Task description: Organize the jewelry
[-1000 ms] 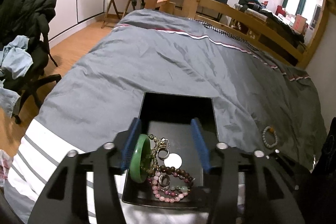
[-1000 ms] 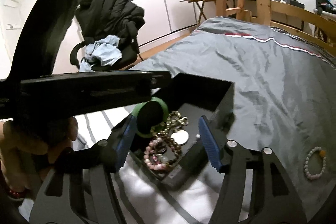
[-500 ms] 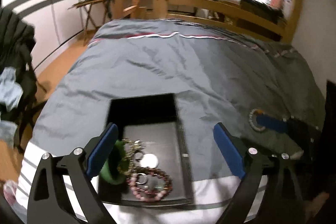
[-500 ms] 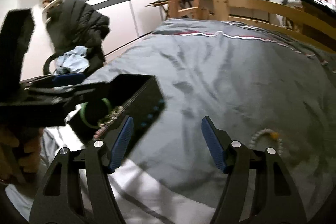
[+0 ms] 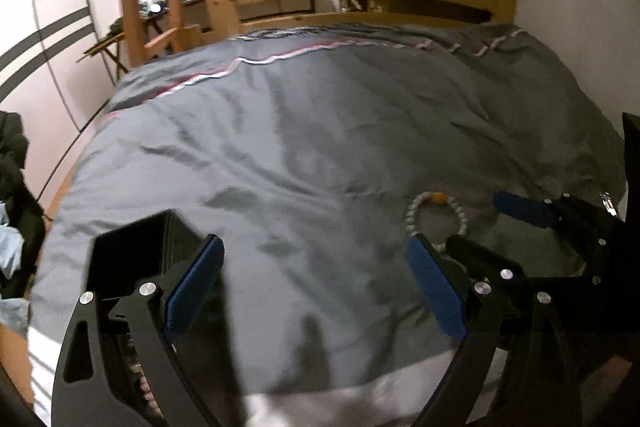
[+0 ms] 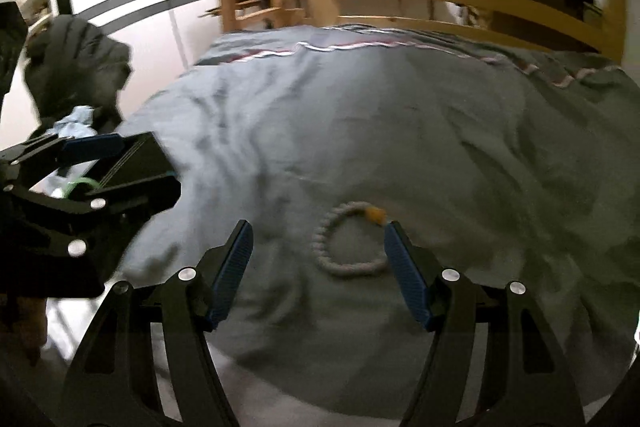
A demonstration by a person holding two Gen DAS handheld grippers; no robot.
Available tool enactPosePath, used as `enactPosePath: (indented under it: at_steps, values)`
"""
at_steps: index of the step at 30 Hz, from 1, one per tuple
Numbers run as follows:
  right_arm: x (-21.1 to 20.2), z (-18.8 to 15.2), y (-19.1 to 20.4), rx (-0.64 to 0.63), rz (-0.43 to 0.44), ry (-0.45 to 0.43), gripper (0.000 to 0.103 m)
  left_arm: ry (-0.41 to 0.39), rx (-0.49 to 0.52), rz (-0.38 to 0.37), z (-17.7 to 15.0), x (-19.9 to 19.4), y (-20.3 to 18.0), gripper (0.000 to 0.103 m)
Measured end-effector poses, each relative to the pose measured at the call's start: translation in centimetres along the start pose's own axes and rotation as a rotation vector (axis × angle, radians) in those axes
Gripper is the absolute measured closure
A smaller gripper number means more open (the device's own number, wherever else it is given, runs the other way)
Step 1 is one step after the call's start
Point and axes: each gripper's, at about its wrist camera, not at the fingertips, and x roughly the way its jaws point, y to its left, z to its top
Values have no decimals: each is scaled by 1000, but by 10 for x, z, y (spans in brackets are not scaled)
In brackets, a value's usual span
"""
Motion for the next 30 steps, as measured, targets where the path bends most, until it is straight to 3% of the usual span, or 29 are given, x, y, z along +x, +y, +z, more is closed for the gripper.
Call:
enactPosePath:
  at_steps: [5, 7, 11, 13, 16, 18, 19, 20, 23, 30]
  values:
    - [20, -12, -31, 75, -15, 38, 36, 8, 34, -19, 4, 31, -19, 12]
    - [27, -16, -38, 109, -16, 47, 43, 35, 21, -71, 8, 50, -25, 12]
    - [41, -22, -52, 133, -10, 59, 69, 30, 56, -99, 12, 84, -45, 13]
    - [47, -26, -59, 154, -5, 65, 75, 37, 72, -101, 13, 97, -51, 24]
    - [48, -28, -66, 175, -15, 46, 90, 88, 85, -122, 11, 114, -55, 67]
    - [45, -26, -71, 190, -40, 27, 102, 94, 114, -137, 7, 117, -60, 83]
    - [44, -26, -74, 195, -49, 27, 102, 92, 136, -140, 5, 116, -63, 95]
    - [43, -27, -78, 215, -31, 23, 102, 90, 158, -142, 3, 115, -68, 100]
    - [38, -27, -84, 258, 18, 2, 102, 82, 198, -124, 0, 110, -75, 100]
    - [22, -23, -86, 322, 159, -24, 101, 63, 118, -156, 10, 88, -59, 103]
